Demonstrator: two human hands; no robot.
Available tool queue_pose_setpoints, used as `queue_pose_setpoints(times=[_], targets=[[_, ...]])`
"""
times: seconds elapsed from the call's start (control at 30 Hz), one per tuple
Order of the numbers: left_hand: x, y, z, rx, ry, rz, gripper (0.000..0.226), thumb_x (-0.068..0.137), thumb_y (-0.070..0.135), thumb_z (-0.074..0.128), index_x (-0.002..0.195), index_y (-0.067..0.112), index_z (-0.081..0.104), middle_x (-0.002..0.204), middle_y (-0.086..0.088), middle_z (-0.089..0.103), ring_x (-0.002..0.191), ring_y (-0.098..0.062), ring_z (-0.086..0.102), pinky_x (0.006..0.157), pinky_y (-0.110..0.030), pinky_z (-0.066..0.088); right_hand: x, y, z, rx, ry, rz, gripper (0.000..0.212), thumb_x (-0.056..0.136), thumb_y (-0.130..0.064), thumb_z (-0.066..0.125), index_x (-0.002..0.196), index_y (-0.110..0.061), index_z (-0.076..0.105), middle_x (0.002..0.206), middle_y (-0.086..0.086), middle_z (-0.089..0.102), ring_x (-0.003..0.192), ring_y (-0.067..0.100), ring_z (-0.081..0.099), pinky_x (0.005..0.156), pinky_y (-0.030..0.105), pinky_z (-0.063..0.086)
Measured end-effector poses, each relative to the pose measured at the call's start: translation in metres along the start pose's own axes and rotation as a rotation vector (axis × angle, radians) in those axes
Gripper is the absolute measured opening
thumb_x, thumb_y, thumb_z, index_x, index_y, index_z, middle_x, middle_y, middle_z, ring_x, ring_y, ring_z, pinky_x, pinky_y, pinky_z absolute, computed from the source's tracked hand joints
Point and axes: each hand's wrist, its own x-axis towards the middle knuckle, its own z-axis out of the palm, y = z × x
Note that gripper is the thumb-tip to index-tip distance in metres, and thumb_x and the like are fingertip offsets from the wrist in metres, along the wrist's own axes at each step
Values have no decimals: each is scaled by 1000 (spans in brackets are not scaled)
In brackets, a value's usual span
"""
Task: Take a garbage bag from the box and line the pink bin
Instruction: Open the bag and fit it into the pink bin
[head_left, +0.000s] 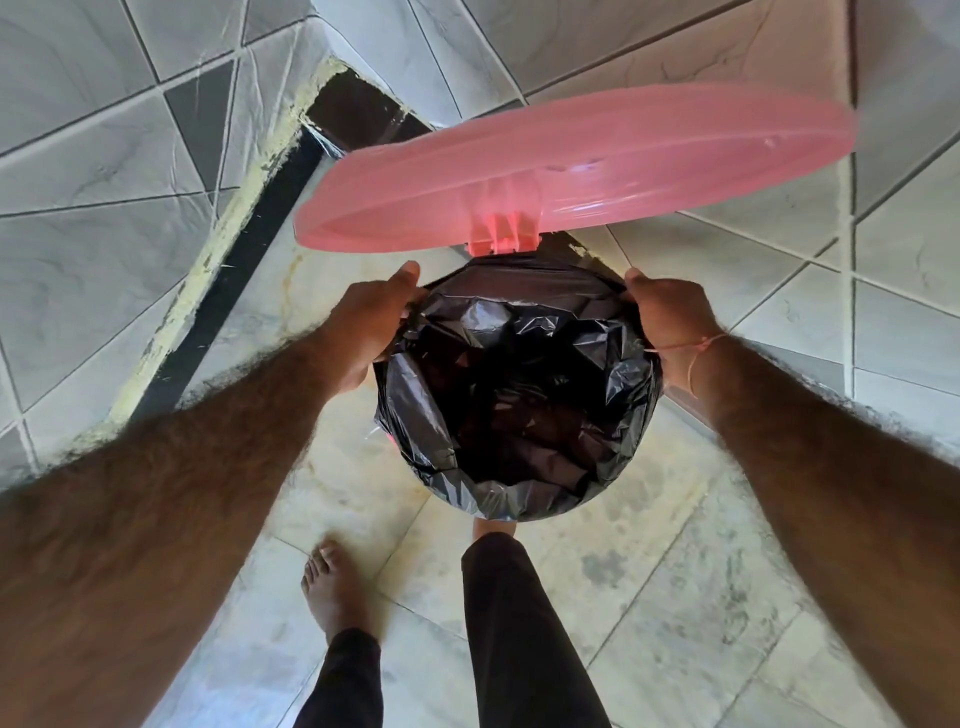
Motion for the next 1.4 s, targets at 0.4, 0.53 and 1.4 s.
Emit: queue_pose_setpoints(times=[0.4, 0.53, 1.4], targets=[[-4, -40, -20, 133, -34, -12, 49, 95, 47, 47, 93, 3, 68, 100, -16, 70, 93, -27, 67, 80, -39, 54, 1, 37, -19, 33, -29, -209, 41, 95, -21, 49, 57, -10, 59, 60, 20, 58, 62, 31, 54, 66, 37, 45], [-1, -68, -25, 254, 24, 73, 74, 73, 72, 44, 86, 3, 67, 91, -25, 71, 87, -38, 69, 92, -59, 47, 0, 53, -24, -285, -50, -319, 32, 97, -19, 49, 82, 2, 67, 74, 18, 65, 73, 32, 58, 67, 33, 39], [-77, -122, -22, 539, 195, 165, 45, 88, 5, 49, 132, 12, 54, 128, -9, 63, 116, -27, 58, 97, -29, 41, -71, 89, 18, 562, -77, 366, 53, 95, -53, 33, 126, -16, 56, 135, 6, 56, 121, 27, 53, 96, 43, 40]])
